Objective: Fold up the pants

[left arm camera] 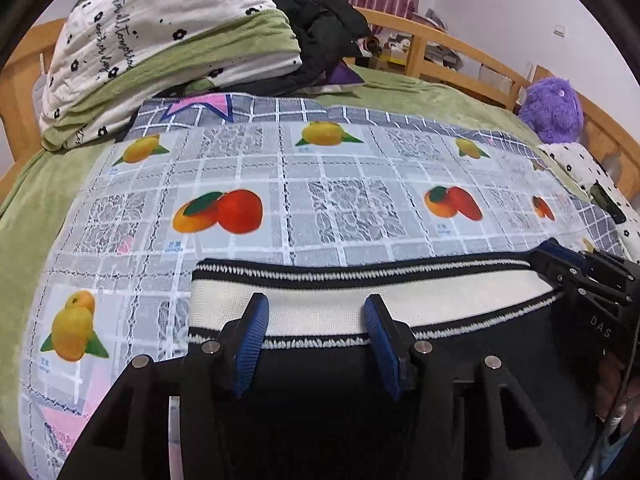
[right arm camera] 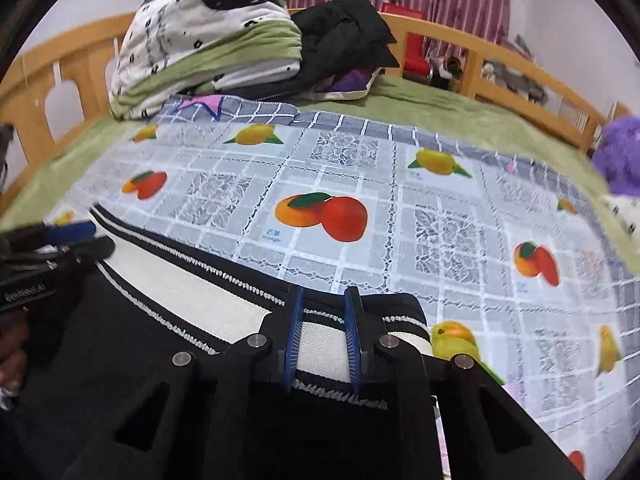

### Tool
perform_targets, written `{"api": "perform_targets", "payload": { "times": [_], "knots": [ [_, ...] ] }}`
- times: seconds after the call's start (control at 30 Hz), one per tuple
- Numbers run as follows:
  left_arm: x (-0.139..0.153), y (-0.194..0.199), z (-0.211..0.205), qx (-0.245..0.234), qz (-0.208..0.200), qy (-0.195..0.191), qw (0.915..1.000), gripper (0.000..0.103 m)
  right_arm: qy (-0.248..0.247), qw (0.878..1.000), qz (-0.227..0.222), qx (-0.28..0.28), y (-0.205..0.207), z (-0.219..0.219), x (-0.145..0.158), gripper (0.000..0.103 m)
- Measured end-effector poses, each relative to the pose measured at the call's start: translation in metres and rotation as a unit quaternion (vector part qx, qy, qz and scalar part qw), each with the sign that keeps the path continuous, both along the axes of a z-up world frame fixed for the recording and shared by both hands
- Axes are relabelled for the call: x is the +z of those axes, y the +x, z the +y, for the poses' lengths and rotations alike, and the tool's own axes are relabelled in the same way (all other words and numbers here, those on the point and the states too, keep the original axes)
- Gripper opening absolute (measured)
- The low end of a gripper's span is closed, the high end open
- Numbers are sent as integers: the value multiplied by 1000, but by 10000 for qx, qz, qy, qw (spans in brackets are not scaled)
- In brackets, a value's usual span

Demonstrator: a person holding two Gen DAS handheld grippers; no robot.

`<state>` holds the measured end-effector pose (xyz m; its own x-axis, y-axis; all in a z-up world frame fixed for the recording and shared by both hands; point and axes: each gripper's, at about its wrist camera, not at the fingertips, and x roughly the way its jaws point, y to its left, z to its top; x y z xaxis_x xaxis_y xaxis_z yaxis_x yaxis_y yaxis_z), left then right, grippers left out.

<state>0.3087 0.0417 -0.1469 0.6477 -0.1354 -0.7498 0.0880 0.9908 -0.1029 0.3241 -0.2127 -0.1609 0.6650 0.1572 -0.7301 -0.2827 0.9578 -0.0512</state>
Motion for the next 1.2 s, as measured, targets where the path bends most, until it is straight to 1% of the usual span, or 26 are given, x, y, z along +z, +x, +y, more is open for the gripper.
{"api": "perform_targets", "payload": {
  "times": [0.07, 0.1, 0.13, 0.2, 0.27, 0.3, 0.33, 0.4, 0.43, 0.47, 0.53, 0.57, 0.63, 0.67, 0.77, 0.87, 0.9, 0.93, 0.97, 1.0, 1.03, 1.1, 1.13, 1.17, 1.2],
  "knots": [
    [7, -13, 3, -134, 119, -84, 9998, 48, 45, 10000, -44, -71, -9, 0, 8, 19],
    [10, -26, 4, -291, 212, -165, 9992, 48, 94, 9999, -60, -127, -17, -1, 12, 20],
    [10, -37, 5, -384, 247, -197, 9988, 49, 155, 9997, -59, -164, -25, 0, 16, 23],
    [7, -63, 2, -598, 399, -196, 9972, 50, 311, 9994, -11, -120, -51, -1, 22, 26],
    [-1, -91, 2, -791, 646, -359, 9941, 50, 432, 9990, 118, -17, -79, 1, 22, 26],
    [-4, -106, 4, -793, 655, -395, 9939, 50, 455, 9988, 179, 28, -96, 2, 19, 26],
    [-6, -123, 6, -766, 588, -318, 9948, 50, 411, 9990, 193, 46, -109, 3, 15, 27],
    [-8, -154, 14, -727, 411, -111, 9964, 51, 57, 9999, -106, 45, -142, -2, 8, 27],
    [-7, -171, 23, -623, 296, -91, 9976, 52, -167, 9997, -147, 26, -156, -6, 4, 26],
    [-5, -181, 30, -567, 311, -99, 9979, 52, -207, 9998, -61, 16, -164, -12, 1, 26],
    [-2, -205, 44, -505, 374, -60, 9980, 52, -17, 9998, 167, -75, -176, -28, -1, 26],
    [-1, -215, 48, -546, 390, -80, 9977, 52, 106, 9993, 289, -200, -182, -38, 0, 26],
    [-1, -236, 53, -679, 373, -87, 9970, 52, 288, 9984, 356, -319, -191, -48, 3, 26],
    [-3, -244, 53, -690, 350, 5, 9970, 52, 483, 9975, 366, -360, -198, -53, 5, 26],
    [-9, -253, 48, -735, 280, 401, 9961, 52, 755, 9957, 329, -416, -209, -58, 5, 30],
    [-13, -250, 38, -903, 291, 604, 9936, 52, 807, 9952, 368, -422, -211, -54, -3, 30],
    [-15, -248, 33, -917, 242, 750, 9927, 52, 793, 9951, 400, -439, -211, -52, -6, 30],
    [-17, -246, 25, -930, 122, 998, 9906, 51, 766, 9951, 414, -460, -211, -51, -9, 31],
    [-17, -244, 21, -864, -33, 1251, 9884, 26, 726, 9954, 402, -477, -211, -49, -13, 31],
    [-16, -243, 21, -723, -174, 1373, 9877, 17, 708, 9955, 396, -485, -209, -49, -15, 31],
    [-11, -242, 28, -594, -224, 1062, 9923, 16, 691, 9953, 420, -528, -208, -49, -18, 31],
    [-5, -244, 43, -381, -288, 448, 9979, 16, 744, 9944, 466, -589, -208, -53, -19, 31],
    [-9, -244, 44, -318, -222, 389, 9985, 16, 787, 9940, 472, -596, -209, -54, -19, 31],
    [-17, -245, 42, -252, -117, 456, 9986, 16, 801, 9938, 485, -598, -210, -54, -19, 31],
    [-23, -246, 39, -232, -95, 569, 9981, 17, 773, 9940, 490, -592, -210, -54, -19, 31]
  ]
}}
